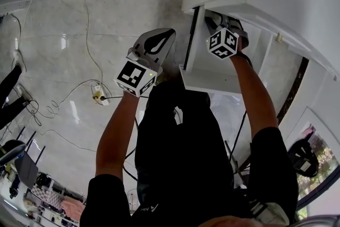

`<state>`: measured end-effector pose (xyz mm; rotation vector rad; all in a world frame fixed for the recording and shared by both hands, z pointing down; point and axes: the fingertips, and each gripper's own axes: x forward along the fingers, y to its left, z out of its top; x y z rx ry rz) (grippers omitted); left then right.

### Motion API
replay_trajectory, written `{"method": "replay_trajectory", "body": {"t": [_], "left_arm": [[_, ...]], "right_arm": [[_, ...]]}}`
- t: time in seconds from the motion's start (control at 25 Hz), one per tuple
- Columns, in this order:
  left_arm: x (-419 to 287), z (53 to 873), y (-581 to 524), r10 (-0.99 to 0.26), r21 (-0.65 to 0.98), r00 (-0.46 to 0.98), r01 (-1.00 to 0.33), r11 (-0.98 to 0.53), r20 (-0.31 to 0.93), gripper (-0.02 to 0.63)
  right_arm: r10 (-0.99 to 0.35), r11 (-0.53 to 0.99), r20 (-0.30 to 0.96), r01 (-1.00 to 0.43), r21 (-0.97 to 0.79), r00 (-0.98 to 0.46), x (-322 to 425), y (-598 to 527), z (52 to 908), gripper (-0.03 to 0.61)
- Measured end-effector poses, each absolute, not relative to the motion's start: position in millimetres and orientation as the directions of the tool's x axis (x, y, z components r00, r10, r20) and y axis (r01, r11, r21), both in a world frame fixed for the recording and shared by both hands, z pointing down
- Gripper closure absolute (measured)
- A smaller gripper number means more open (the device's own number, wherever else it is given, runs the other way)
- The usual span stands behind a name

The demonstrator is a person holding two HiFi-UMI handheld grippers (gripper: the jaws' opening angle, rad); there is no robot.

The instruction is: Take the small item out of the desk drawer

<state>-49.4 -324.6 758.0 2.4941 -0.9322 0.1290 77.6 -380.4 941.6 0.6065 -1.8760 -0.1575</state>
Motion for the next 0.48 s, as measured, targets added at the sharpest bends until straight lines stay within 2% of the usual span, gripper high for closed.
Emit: {"method": "replay_trajectory", "body": {"t": [0.24, 0.48], "left_arm": [[-42, 738, -319, -0.586, 0.407, 0.767, -0.638, -0.654, 0.259, 0.615], [-25, 694, -303, -0.576, 0.434, 0.775, -0.627, -0.647, 0.261, 0.615]], "right_arm": [[-0.469, 0.855, 0.839, -0.382, 0.352, -0.278, 90, -360, 908, 0.415], [-0.456, 0.863, 0.821, -0.397, 0.312, -0.344, 91, -322, 838, 0.416]]}}
